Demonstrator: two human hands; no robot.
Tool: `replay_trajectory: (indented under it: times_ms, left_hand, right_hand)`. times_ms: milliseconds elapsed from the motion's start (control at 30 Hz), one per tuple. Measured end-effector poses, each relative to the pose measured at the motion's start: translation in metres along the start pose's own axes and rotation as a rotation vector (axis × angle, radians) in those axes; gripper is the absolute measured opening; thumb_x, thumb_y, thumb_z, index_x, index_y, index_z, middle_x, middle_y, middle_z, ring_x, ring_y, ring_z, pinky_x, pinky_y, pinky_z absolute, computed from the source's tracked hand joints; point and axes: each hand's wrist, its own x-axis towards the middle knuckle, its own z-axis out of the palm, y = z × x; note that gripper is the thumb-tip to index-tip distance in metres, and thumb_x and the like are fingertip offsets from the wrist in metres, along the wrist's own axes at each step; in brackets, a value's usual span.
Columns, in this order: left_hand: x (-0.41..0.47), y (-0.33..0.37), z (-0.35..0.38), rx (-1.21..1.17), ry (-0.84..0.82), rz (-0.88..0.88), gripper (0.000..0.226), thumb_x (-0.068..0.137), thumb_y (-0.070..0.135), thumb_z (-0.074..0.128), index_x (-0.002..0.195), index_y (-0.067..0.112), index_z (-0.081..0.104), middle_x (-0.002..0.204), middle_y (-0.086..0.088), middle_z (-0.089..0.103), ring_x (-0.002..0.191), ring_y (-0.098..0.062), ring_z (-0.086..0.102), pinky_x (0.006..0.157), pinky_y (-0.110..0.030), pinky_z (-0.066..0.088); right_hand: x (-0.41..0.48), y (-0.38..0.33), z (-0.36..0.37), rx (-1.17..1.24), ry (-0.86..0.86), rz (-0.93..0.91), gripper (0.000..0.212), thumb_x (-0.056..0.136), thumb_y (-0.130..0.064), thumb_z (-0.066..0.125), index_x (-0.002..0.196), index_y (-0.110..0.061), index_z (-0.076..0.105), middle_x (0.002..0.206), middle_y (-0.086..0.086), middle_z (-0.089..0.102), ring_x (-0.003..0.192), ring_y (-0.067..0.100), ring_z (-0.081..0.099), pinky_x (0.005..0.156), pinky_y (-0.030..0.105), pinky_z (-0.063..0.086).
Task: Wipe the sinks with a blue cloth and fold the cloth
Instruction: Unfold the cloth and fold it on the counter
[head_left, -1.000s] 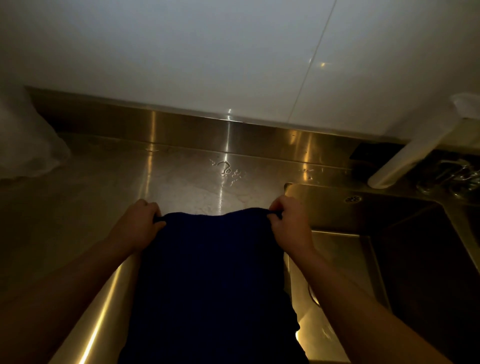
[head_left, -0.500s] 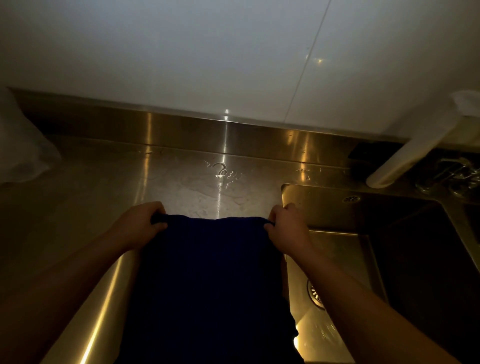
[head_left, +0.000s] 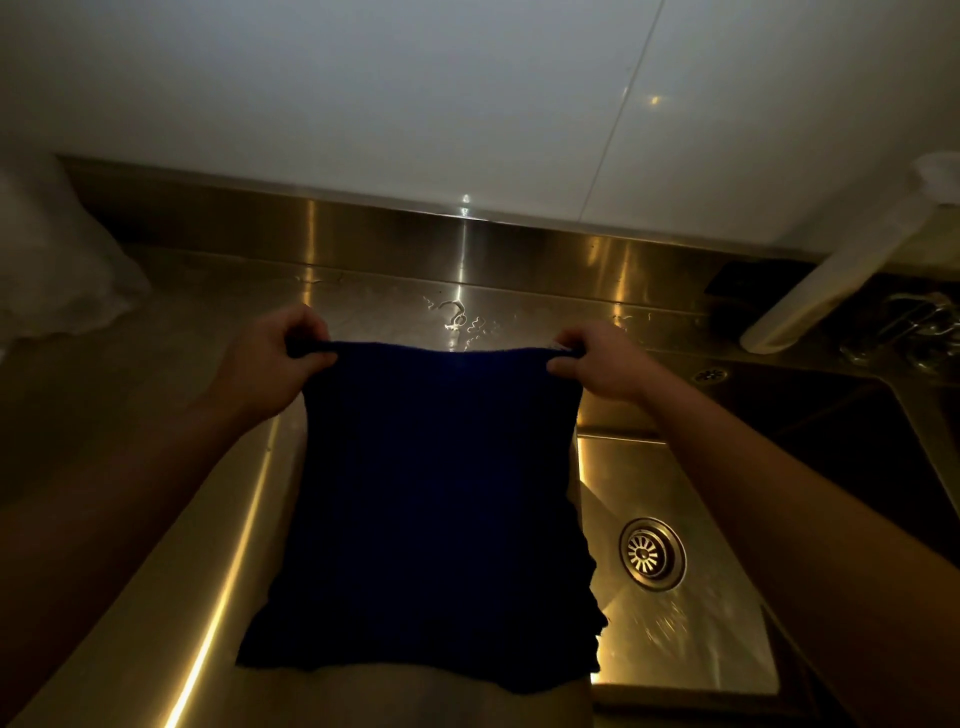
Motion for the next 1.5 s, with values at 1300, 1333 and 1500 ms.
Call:
replay_trajectory:
  times_ms: [1300, 1333, 1500]
  left_hand:
    - [-0.160, -0.024, 0.057, 0.640, -0.227, -0.029, 0.026, 0.093, 0.032, 0.049, 0.117, 0.022, 0.054, 0.113, 0.001, 0.058, 0.104, -0.021, 0.054, 0.090, -0.038, 0.035]
    - [-0.162, -0.020, 0.055, 0.613, -0.243, -0.088, 0.018, 0.093, 0.031, 0.051, 0.108, 0.023, 0.052, 0.107, 0.001, 0.058, 0.096, -0.019, 0.055, 0.084, -0.034, 0.038]
    - [-0.211, -0.009, 0.056, 0.154, -0.334, -0.455, 0.017, 0.088, 0.021, 0.062, 0.097, 0.019, 0.047, 0.090, 0.005, 0.061, 0.077, -0.008, 0.059, 0.063, -0.024, 0.045]
  right_hand:
    - [-0.162, 0.040, 0.134, -0.168, 0.281, 0.260, 0.023, 0.098, -0.032, 0.044, 0.118, -0.019, 0.046, 0.103, -0.002, 0.066, 0.090, 0.016, 0.065, 0.078, 0.032, 0.052]
    - [-0.150, 0.041, 0.126, -0.190, 0.257, 0.222, 0.022, 0.098, -0.032, 0.045, 0.116, -0.019, 0.048, 0.101, 0.000, 0.066, 0.089, 0.018, 0.064, 0.076, 0.032, 0.051]
    - [-0.052, 0.016, 0.086, -0.316, 0.055, -0.091, 0.022, 0.093, -0.034, 0.053, 0.108, -0.019, 0.054, 0.102, 0.007, 0.065, 0.091, 0.024, 0.061, 0.072, 0.033, 0.047]
